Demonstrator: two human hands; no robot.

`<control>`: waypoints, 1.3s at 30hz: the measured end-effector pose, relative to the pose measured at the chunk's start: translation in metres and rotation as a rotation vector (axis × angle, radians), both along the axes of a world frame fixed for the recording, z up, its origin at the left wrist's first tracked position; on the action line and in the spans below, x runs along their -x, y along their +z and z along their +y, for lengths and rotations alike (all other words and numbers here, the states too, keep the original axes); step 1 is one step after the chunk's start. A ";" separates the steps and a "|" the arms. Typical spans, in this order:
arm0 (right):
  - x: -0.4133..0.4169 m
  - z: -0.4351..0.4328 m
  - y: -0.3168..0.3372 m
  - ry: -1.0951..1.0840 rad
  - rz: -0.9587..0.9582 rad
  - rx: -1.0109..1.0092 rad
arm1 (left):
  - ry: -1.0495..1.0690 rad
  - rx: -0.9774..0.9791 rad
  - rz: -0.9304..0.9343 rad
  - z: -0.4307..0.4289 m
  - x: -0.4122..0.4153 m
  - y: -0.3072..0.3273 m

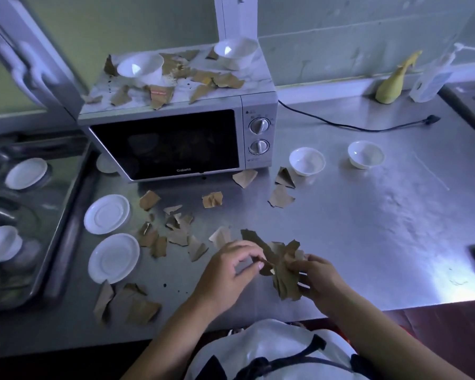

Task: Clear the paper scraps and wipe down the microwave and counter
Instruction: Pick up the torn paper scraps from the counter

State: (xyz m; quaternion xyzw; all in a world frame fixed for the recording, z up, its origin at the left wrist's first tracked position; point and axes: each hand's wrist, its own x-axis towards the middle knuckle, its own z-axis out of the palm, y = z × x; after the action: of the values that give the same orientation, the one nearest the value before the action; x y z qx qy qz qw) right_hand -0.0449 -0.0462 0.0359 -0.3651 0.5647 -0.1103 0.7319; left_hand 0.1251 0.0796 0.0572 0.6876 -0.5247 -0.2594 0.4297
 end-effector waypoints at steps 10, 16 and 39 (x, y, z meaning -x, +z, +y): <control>-0.012 -0.021 0.005 0.239 -0.153 -0.148 | -0.062 -0.140 -0.139 0.001 0.040 0.007; -0.010 -0.028 0.005 0.412 -0.307 -0.262 | -0.009 -0.182 -0.146 0.009 0.048 0.007; 0.020 -0.025 0.012 0.069 -0.114 -0.017 | 0.567 -0.570 -0.146 -0.011 -0.061 -0.079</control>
State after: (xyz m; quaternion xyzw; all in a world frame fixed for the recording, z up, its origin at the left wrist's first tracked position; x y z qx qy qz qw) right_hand -0.0650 -0.0715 0.0477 -0.3711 0.5103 -0.1009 0.7692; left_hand 0.1858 0.0687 -0.0217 0.9131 -0.2506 -0.2162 0.2382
